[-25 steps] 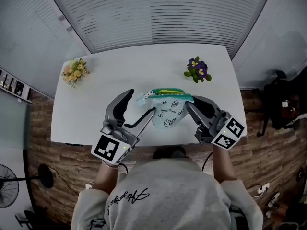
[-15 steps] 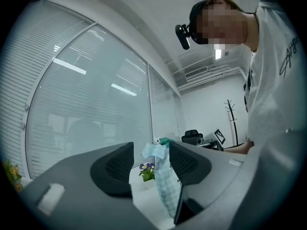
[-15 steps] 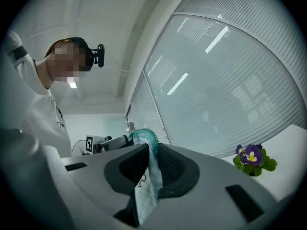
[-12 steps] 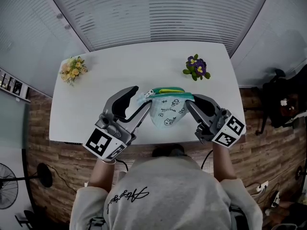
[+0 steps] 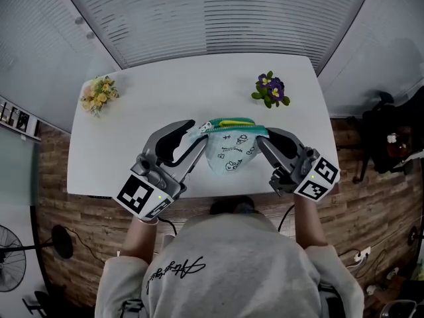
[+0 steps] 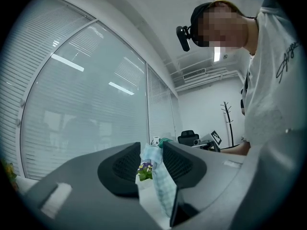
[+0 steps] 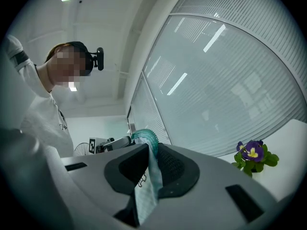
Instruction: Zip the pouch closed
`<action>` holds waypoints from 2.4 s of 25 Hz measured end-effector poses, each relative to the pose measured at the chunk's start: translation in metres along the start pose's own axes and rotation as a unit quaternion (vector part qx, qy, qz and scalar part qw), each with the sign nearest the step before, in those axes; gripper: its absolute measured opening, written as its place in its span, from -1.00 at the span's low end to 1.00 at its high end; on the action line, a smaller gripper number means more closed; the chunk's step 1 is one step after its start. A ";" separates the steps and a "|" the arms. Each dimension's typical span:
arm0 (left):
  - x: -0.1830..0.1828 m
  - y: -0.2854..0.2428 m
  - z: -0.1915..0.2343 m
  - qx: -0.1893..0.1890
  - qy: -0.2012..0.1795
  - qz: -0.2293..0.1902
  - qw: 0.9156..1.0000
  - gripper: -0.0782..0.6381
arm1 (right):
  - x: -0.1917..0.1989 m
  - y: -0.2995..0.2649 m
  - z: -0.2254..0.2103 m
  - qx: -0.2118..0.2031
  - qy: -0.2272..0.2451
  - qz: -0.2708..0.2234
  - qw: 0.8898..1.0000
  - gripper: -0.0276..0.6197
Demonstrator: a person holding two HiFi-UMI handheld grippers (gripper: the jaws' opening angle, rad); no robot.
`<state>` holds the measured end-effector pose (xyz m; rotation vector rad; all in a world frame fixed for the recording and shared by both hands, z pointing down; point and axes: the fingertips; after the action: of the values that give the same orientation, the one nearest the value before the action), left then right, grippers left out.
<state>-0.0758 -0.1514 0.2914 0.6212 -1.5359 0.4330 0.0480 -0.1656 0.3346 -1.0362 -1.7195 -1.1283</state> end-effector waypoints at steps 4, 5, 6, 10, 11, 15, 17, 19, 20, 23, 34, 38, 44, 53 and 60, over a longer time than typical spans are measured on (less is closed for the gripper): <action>0.001 0.001 0.000 0.000 -0.003 0.002 1.000 -0.52 | 0.003 -0.001 -0.001 0.001 -0.004 0.004 1.000 -0.74; 0.001 0.001 0.000 0.000 -0.007 0.001 1.000 -0.57 | 0.003 0.000 -0.001 0.002 -0.003 0.005 1.000 -0.74; 0.000 0.001 -0.001 0.000 -0.011 0.001 1.000 -0.58 | 0.003 0.000 -0.002 0.004 -0.003 0.006 1.000 -0.74; 0.002 0.001 -0.001 0.002 -0.011 0.000 1.000 -0.62 | 0.008 0.001 -0.007 0.019 0.007 0.016 1.000 -0.74; 0.003 0.000 -0.001 0.001 -0.008 0.000 1.000 -0.62 | 0.010 0.001 -0.009 0.025 0.010 0.020 0.999 -0.74; 0.010 0.001 -0.004 0.002 -0.007 0.009 1.000 -0.64 | 0.017 0.006 -0.017 0.067 0.022 0.033 0.997 -0.71; 0.015 0.003 -0.004 -0.002 -0.011 0.016 1.000 -0.64 | 0.022 0.007 -0.021 0.091 0.030 0.041 0.995 -0.67; 0.020 0.004 0.001 -0.009 -0.014 0.020 1.000 -0.64 | 0.029 0.009 -0.026 0.114 0.029 0.052 0.992 -0.52; 0.023 0.005 0.003 -0.012 -0.016 0.022 1.000 -0.64 | 0.031 0.011 -0.027 0.121 0.024 0.056 0.991 -0.43; 0.028 0.007 0.005 -0.015 -0.027 0.027 0.999 -0.64 | 0.029 0.017 -0.024 0.129 0.010 0.045 0.991 -0.38; 0.062 0.023 -0.004 0.013 -0.036 0.050 0.998 -0.64 | 0.032 -0.043 0.030 0.041 0.000 0.054 0.998 -0.46; 0.074 0.030 -0.014 0.027 -0.046 0.053 0.997 -0.64 | 0.059 -0.065 0.040 0.026 -0.043 0.078 0.996 -0.46; 0.083 0.036 -0.024 0.053 -0.040 0.048 0.997 -0.64 | 0.076 -0.074 0.045 0.038 -0.067 0.094 0.993 -0.45; 0.087 0.040 -0.035 0.076 -0.084 0.051 0.992 -0.64 | 0.079 -0.080 0.052 0.042 -0.073 0.101 0.991 -0.58; 0.092 0.039 -0.041 0.086 -0.113 0.062 0.988 -0.64 | 0.075 -0.076 0.048 0.059 -0.077 0.079 0.992 -0.62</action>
<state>-0.0667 -0.1070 0.3896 0.7302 -1.7715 0.6102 -0.0563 -0.1250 0.3702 -1.1881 -1.7659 -0.8548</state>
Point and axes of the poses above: the fingertips, and each gripper's own axes: y backward along the fingers, z to its left, x out of its underside, and after that the axes turned 12 degrees about -x, right-handed
